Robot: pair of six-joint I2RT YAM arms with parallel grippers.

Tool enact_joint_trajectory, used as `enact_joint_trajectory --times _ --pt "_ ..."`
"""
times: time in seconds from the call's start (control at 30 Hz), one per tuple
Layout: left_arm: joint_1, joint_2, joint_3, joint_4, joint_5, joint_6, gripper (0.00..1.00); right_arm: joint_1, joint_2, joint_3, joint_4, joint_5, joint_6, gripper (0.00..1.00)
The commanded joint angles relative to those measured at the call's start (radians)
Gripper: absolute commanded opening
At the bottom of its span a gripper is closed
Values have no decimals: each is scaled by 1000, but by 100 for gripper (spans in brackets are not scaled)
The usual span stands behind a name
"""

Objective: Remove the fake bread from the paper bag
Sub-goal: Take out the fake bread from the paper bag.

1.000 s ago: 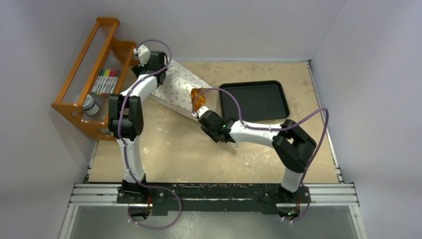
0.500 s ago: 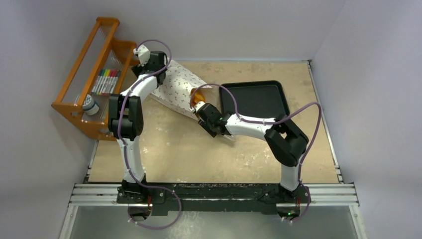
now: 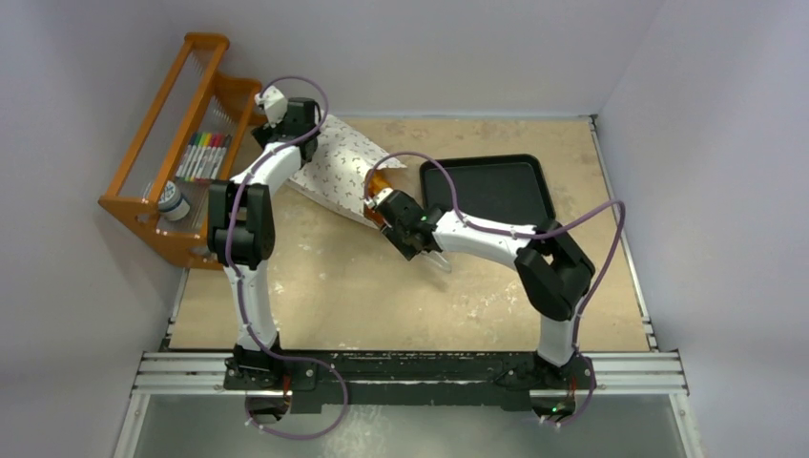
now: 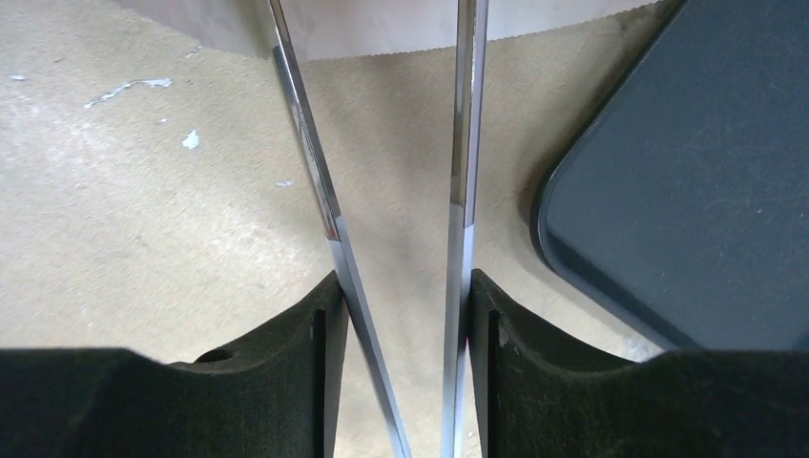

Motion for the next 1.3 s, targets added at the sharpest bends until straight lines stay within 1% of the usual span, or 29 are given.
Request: enact_joint_trajectory --times 0.0,0.13,0.43,0.87,1.27 --pt "28 12 -34 -137 -46 19 100 -3 -100 63 -60 20 90 0" --pt "27 8 -31 -130 -49 12 100 -4 -148 59 -99 44 125 0" --pt "28 1 -27 -132 -46 8 100 -2 -222 35 -138 45 170 0" --pt "28 -5 -30 -128 -41 3 100 0 -377 -41 -204 71 270 0" --pt "26 -4 -40 -120 -34 -10 100 38 -502 -99 -304 91 394 0"
